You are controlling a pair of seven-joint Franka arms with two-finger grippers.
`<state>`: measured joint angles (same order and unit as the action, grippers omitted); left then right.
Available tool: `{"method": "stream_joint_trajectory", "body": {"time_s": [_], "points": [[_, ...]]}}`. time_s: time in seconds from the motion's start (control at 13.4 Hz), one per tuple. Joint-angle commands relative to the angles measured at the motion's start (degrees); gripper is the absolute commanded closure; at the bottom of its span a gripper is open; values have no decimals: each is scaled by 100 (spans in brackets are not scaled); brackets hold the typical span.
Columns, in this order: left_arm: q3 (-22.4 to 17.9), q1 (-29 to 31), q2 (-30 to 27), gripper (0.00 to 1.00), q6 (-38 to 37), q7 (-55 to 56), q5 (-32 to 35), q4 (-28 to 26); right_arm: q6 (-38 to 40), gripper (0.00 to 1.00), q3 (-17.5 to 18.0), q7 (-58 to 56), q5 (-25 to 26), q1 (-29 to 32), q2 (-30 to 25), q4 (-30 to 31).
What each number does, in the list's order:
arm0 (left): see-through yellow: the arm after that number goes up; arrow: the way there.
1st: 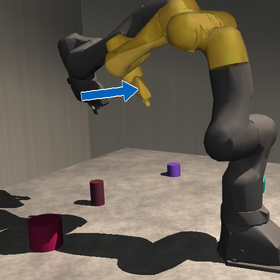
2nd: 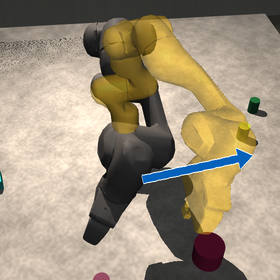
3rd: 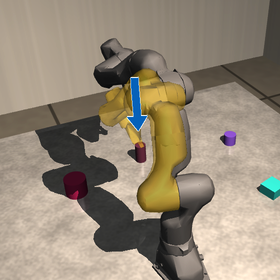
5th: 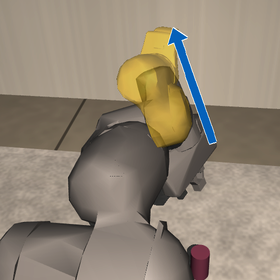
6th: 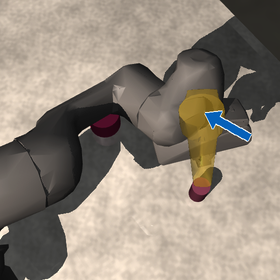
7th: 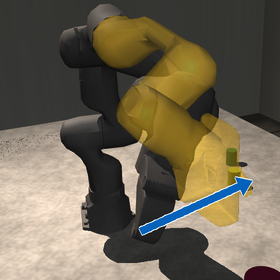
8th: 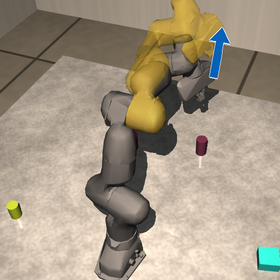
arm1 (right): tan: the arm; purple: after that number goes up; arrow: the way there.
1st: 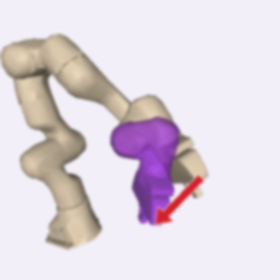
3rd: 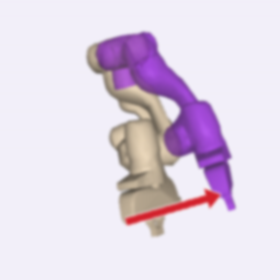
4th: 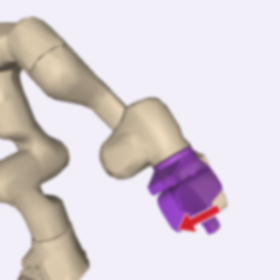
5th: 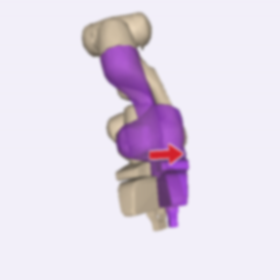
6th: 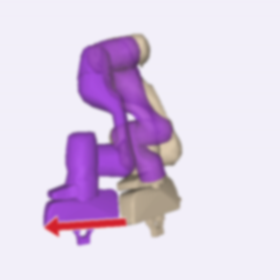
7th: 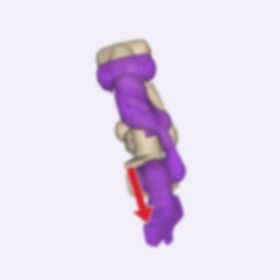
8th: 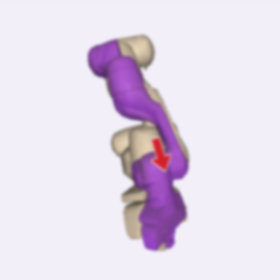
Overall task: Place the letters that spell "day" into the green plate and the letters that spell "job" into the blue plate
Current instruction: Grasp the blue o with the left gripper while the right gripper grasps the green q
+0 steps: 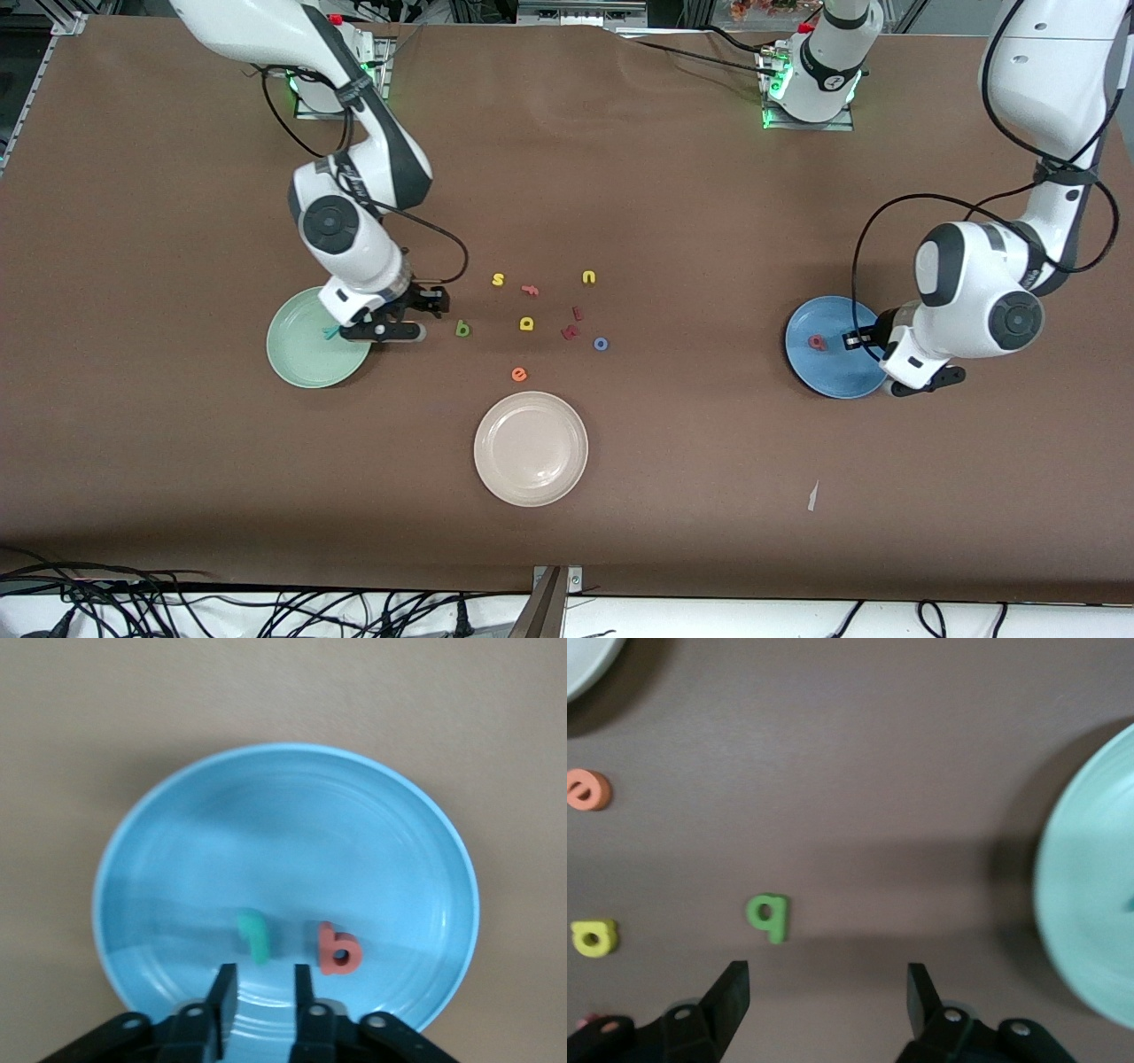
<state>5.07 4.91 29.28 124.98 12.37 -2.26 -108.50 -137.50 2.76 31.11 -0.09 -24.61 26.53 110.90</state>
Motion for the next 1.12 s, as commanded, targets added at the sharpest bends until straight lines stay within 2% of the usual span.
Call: {"method": "stream_joint_trajectory", "body": {"time_s": [0.0, 0.07, 0.22, 0.37, 0.67, 0.74, 0.89, 1.04], "points": [[12, -69, -335, 0, -244, 90, 60, 116, 22, 20, -30, 667, 18, -236, 518, -542], [64, -86, -336, 0, -585, 134, -19, 380, -83, 20, -30, 755, 18, -272, 607, -561], [414, -261, -257, 0, -835, 1138, -309, 707, -268, 20, -39, 791, 18, -298, 730, -552], [504, -848, -47, 0, -817, 2579, -318, 1083, -330, 21, -48, 791, 18, -307, 800, -552], [495, -2009, 937, 0, -747, 4885, -275, 2295, -391, 27, -48, 826, 141, -307, 862, -552], [495, -2177, 1043, 0, -564, 5272, -266, 2420, -409, 27, -48, 826, 141, -307, 888, -552], [487, -2475, 1097, 0, 181, 5897, -222, 2334, -488, 29, -57, 826, 149, -342, 950, -552], [452, -2827, 1255, 0, 587, 6530, -161, 2289, -567, 31, -74, 835, 184, -360, 1011, -552]]}}
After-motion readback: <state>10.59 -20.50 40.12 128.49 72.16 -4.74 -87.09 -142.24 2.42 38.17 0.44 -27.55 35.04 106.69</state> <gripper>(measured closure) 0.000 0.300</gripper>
